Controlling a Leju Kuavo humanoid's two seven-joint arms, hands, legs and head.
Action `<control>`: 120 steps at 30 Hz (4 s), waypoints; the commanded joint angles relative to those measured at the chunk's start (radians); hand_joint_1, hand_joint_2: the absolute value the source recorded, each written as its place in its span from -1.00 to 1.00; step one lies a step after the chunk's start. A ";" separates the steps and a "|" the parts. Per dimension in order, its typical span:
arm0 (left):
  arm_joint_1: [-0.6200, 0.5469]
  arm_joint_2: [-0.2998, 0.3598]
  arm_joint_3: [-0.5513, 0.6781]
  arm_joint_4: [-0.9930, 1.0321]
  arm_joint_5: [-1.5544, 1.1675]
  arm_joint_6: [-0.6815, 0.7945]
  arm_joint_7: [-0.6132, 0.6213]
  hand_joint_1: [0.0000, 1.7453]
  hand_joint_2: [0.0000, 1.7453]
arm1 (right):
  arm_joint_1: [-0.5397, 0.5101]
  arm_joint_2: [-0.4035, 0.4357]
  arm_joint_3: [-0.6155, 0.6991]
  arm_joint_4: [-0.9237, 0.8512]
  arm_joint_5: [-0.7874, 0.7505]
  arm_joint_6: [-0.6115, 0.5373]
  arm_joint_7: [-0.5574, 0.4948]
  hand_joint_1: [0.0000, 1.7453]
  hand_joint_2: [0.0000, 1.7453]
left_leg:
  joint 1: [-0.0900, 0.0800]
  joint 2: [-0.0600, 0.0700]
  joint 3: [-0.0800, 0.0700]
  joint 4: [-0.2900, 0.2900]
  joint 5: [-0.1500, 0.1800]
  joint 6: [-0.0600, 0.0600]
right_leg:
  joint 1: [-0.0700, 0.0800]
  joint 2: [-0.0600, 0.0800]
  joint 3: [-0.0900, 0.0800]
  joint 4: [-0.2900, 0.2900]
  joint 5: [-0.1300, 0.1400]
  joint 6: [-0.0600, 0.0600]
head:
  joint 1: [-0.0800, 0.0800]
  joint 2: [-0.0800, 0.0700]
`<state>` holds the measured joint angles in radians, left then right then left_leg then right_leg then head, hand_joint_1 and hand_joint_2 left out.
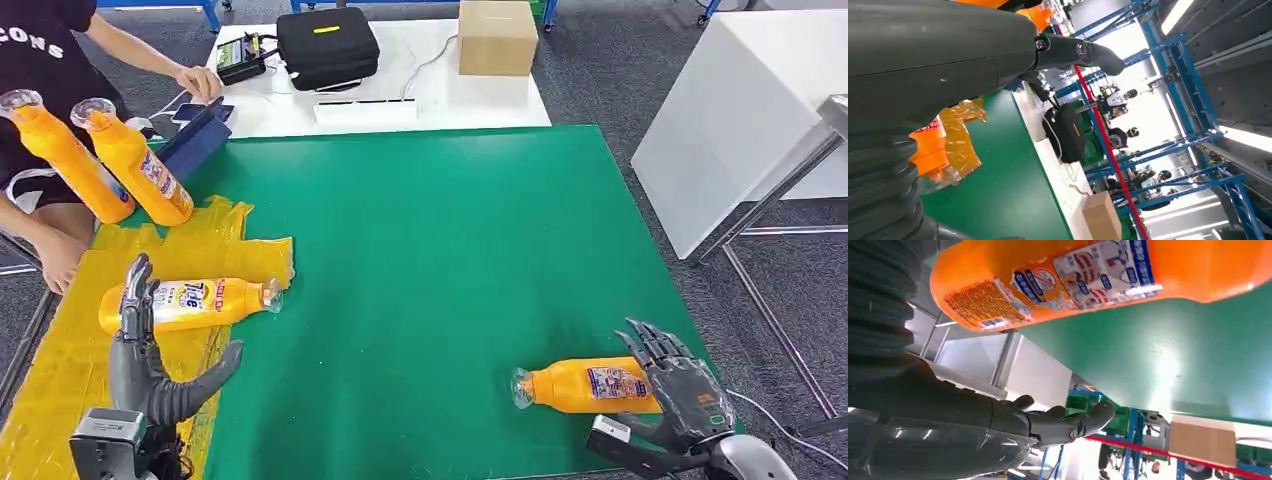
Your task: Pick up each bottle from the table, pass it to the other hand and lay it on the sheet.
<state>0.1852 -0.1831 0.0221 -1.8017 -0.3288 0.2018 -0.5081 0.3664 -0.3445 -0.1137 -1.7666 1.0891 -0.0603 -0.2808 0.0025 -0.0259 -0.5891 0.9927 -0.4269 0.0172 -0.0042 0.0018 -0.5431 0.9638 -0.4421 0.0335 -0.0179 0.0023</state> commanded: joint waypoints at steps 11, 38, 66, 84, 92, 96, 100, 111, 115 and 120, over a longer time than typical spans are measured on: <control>-0.027 0.010 -0.008 0.064 0.013 -0.002 0.002 -1.00 1.00 | -0.029 -0.068 0.046 0.157 0.013 0.046 0.059 -1.00 1.00 | 0.000 0.001 0.003 -0.001 -0.001 0.000 | 0.000 0.000 0.003 -0.002 0.000 0.000 | 0.000 0.000; -0.034 0.008 -0.037 0.110 -0.006 -0.016 0.034 -1.00 1.00 | -0.128 -0.075 0.148 0.402 0.046 0.056 0.129 0.50 1.00 | 0.001 0.004 0.009 -0.001 -0.001 0.001 | 0.002 0.002 0.008 -0.003 0.000 0.000 | 0.000 0.000; -0.108 0.049 -0.344 0.325 0.112 -0.269 0.177 -1.00 1.00 | -0.470 0.504 0.095 0.568 -0.531 -0.131 -0.188 1.00 1.00 | 0.002 0.012 0.013 -0.002 -0.003 0.000 | 0.003 0.011 0.011 -0.002 0.000 -0.001 | 0.000 0.000; -0.142 0.051 -0.340 0.383 0.239 -0.337 0.204 -1.00 1.00 | -0.511 0.578 0.188 0.679 -0.605 -0.077 -0.211 1.00 1.00 | 0.002 0.009 0.008 -0.002 -0.004 0.000 | 0.003 0.009 0.008 -0.002 -0.001 -0.001 | 0.000 0.000; -0.176 0.032 -0.275 0.408 0.365 -0.354 0.221 -1.00 1.00 | -0.546 0.643 0.372 0.847 -0.569 -0.081 -0.223 1.00 1.00 | 0.002 0.010 0.006 -0.001 -0.003 0.000 | 0.003 0.012 0.005 -0.001 0.000 -0.001 | 0.000 0.000; -0.183 0.033 -0.254 0.416 0.393 -0.355 0.220 -1.00 1.00 | -0.558 0.659 0.437 0.932 -0.563 -0.108 -0.232 1.00 1.00 | 0.003 0.010 0.009 -0.002 -0.004 -0.001 | 0.004 0.011 0.008 -0.002 0.000 -0.001 | 0.000 0.000; -0.185 0.030 -0.243 0.426 0.410 -0.354 0.223 -1.00 1.00 | -0.562 0.669 0.470 0.953 -0.561 -0.117 -0.241 1.00 1.00 | 0.003 0.010 0.009 -0.002 -0.004 -0.001 | 0.004 0.010 0.008 -0.002 -0.001 -0.001 | 0.000 0.000; -0.190 0.032 -0.232 0.449 0.466 -0.359 0.230 -1.00 1.00 | -0.589 0.669 0.531 0.999 -0.555 -0.157 -0.223 1.00 1.00 | 0.002 0.007 0.007 -0.002 -0.003 -0.001 | 0.003 0.008 0.006 -0.001 -0.001 -0.001 | 0.001 0.000; -0.195 0.031 -0.225 0.468 0.462 -0.343 0.233 -1.00 1.00 | -0.595 0.675 0.549 1.016 -0.547 -0.179 -0.227 1.00 1.00 | 0.003 0.008 0.008 -0.002 -0.003 -0.001 | 0.003 0.009 0.007 -0.001 -0.001 -0.001 | 0.001 0.000; -0.204 0.028 -0.226 0.478 0.451 -0.329 0.228 -0.96 1.00 | -0.599 0.670 0.565 1.010 -0.548 -0.190 -0.224 1.00 1.00 | 0.003 0.007 0.007 -0.001 -0.003 -0.001 | 0.004 0.008 0.006 -0.001 -0.001 -0.001 | 0.001 0.000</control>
<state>0.0216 -0.1575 -0.2182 -1.4057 0.1289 -0.1358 -0.2819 -0.1810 0.3277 0.4009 -0.8358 0.5413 -0.2415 -0.5100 0.0050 -0.0207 -0.5861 0.9923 -0.4291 0.0170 -0.0012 0.0099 -0.5408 0.9648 -0.4425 0.0327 -0.0172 0.0023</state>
